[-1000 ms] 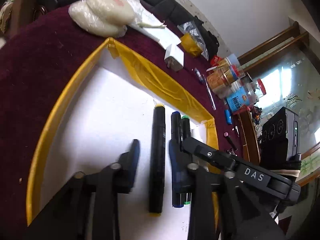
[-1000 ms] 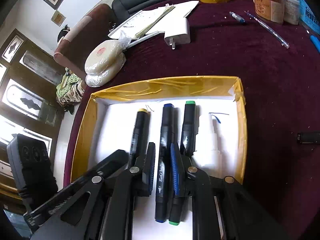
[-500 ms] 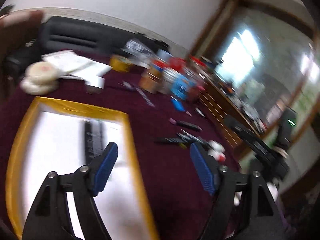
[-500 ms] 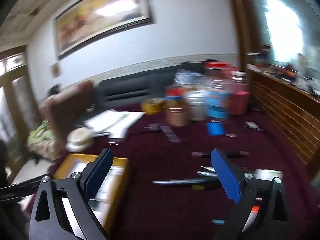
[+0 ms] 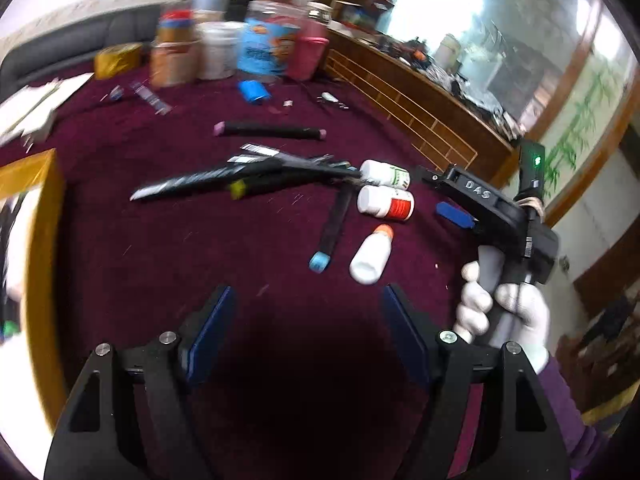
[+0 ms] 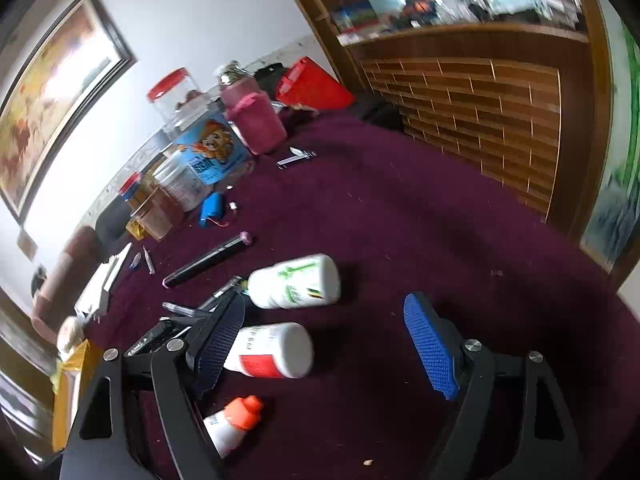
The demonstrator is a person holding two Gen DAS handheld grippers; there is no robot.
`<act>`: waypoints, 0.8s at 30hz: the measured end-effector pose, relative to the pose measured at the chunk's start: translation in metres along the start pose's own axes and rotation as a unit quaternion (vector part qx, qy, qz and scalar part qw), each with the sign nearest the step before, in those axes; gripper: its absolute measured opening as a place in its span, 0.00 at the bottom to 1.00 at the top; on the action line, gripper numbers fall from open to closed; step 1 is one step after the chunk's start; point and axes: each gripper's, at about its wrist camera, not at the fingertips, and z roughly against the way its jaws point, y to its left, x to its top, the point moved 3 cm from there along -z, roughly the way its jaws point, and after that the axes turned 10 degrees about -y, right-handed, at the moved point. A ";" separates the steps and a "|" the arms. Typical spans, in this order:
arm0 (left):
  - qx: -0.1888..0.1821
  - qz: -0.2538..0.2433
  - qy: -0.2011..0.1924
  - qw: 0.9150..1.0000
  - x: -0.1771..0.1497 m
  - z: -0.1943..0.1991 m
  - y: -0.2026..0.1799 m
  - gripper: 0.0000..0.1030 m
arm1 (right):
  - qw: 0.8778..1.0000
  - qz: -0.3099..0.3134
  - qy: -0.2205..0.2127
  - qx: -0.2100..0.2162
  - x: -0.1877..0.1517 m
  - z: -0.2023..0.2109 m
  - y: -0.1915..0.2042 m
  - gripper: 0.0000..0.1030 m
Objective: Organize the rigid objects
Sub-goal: 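Move both grippers back over the markers on the table, then grasp the teal-capped marker with left while right grasps the orange-capped white bottle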
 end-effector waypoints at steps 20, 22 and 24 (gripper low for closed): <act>0.044 -0.128 0.052 0.989 0.012 -0.100 -0.041 0.11 | 0.997 -0.017 0.041 0.059 -0.012 -0.007 0.005 0.75; 0.040 -0.110 0.052 0.992 0.006 -0.087 -0.033 0.11 | 0.997 -0.016 0.044 0.057 -0.013 -0.008 0.005 0.75; 0.038 -0.088 0.048 0.994 -0.003 -0.065 -0.020 0.11 | 0.997 -0.016 0.045 0.055 -0.013 -0.009 0.004 0.75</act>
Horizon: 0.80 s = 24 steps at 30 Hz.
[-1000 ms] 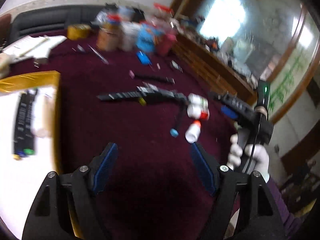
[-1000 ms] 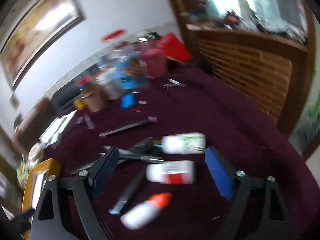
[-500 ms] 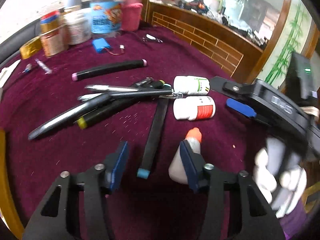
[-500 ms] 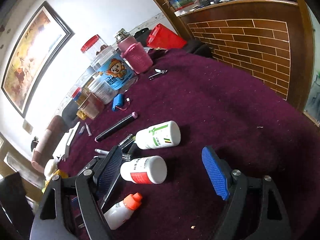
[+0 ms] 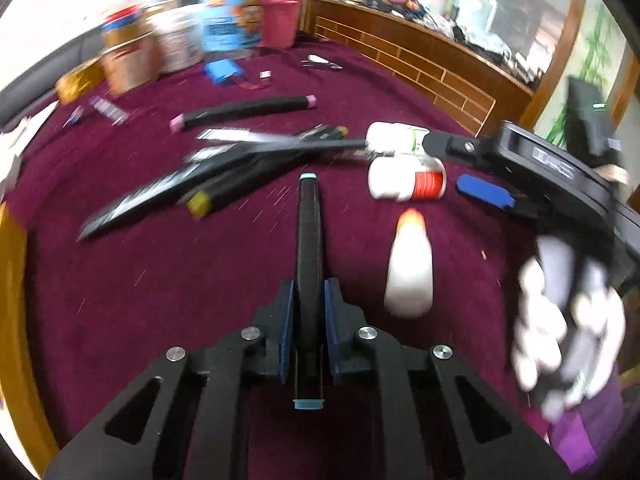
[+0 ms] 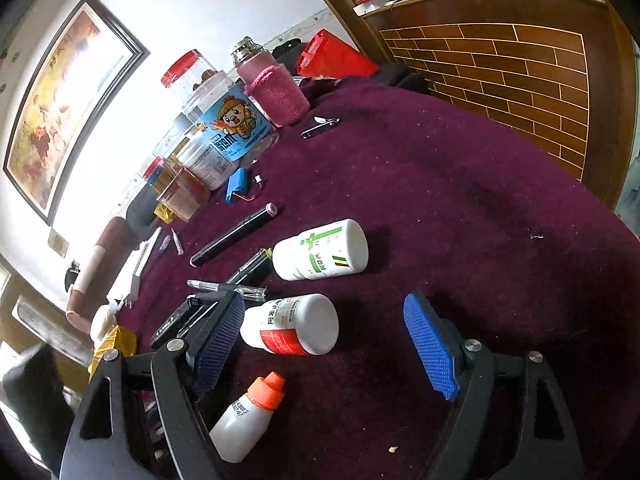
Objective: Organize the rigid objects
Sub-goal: 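Grasp the teal-capped marker with left while right grasps the orange-capped white bottle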
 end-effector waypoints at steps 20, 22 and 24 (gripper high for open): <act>-0.010 0.077 -0.048 0.996 -0.038 0.048 0.024 0.13 | 0.999 0.033 0.003 -0.038 -0.006 -0.004 0.007 0.76; -0.023 0.095 -0.074 0.992 -0.041 0.073 0.032 0.13 | 0.998 0.040 0.008 -0.037 -0.007 -0.006 0.009 0.76; -0.027 0.107 -0.095 0.989 -0.044 0.094 0.038 0.13 | 0.997 0.051 0.019 -0.046 -0.007 -0.007 0.012 0.76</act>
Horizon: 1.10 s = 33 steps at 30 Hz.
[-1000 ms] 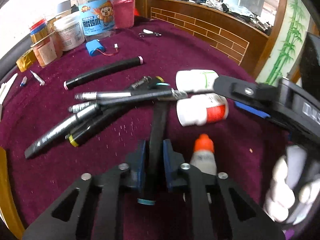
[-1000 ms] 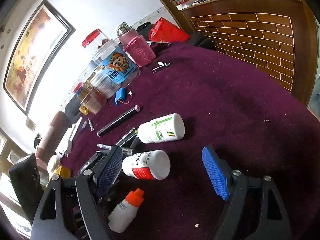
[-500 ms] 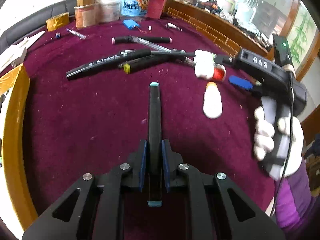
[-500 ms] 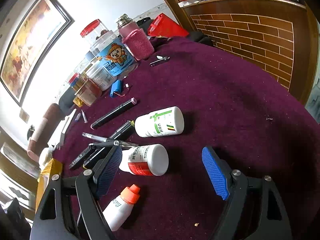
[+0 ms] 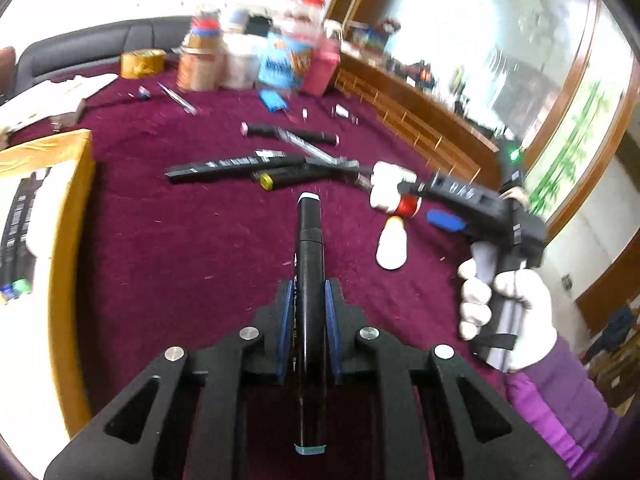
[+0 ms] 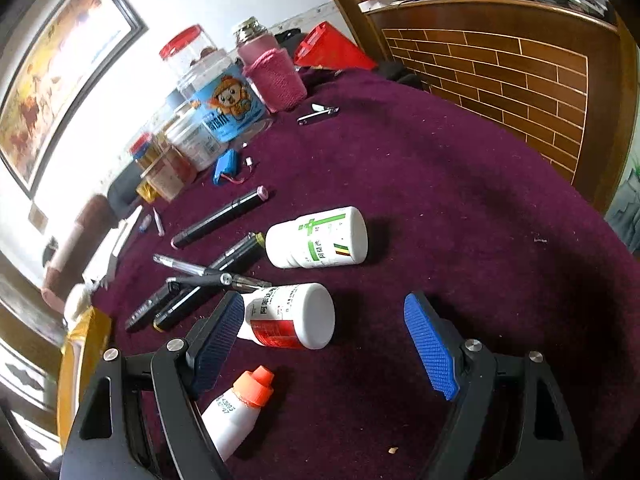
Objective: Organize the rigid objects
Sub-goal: 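Grasp the teal-capped marker with left while right grasps the orange-capped white bottle, then lower the teal-capped marker and orange-capped bottle into the box with both grippers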
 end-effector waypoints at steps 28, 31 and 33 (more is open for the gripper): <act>0.088 0.122 -0.095 0.984 0.024 0.136 0.167 0.13 | 0.985 0.102 0.121 0.069 -0.052 0.033 0.113 0.24; 0.116 0.118 -0.081 0.983 0.037 0.128 0.194 0.13 | 0.977 0.097 0.133 0.134 -0.052 0.041 0.153 0.24; 0.126 0.123 -0.069 0.982 0.042 0.119 0.209 0.13 | 0.968 0.096 0.152 0.175 -0.056 0.039 0.187 0.24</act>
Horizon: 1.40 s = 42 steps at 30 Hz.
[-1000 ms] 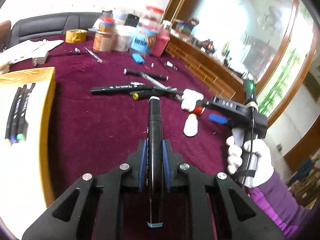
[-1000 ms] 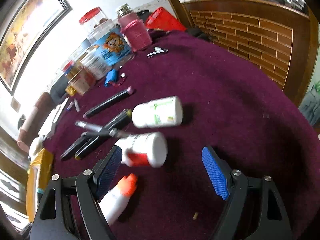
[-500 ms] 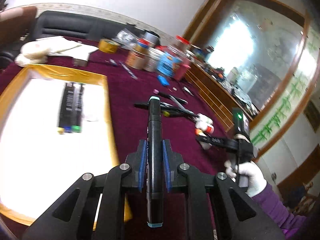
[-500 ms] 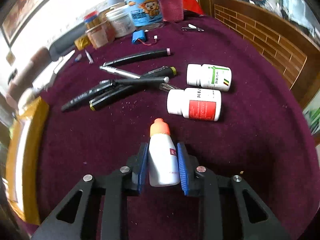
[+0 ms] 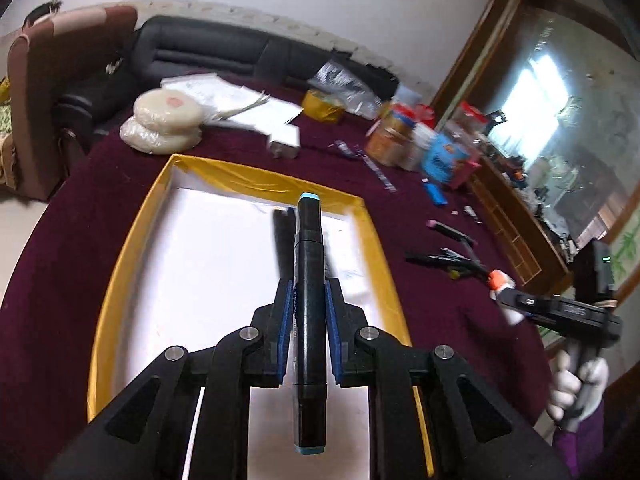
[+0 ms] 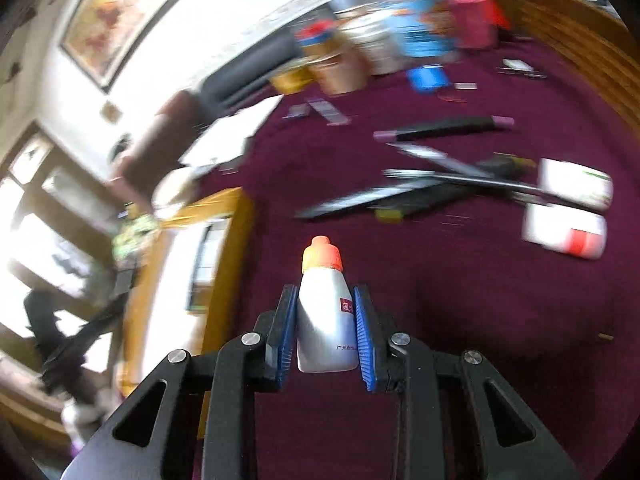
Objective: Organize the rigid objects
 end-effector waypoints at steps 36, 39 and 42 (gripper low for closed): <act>0.025 0.069 -0.011 0.997 0.032 -0.022 0.052 0.57 | 0.993 0.101 0.013 0.065 0.016 -0.137 0.185 0.28; 0.029 0.038 -0.032 0.998 0.031 -0.001 0.025 0.67 | 0.984 0.152 -0.081 0.045 0.021 -0.076 0.174 0.47; 0.009 0.012 -0.043 0.999 0.023 0.016 -0.014 0.68 | 0.966 0.179 -0.186 -0.001 0.022 -0.016 0.141 0.87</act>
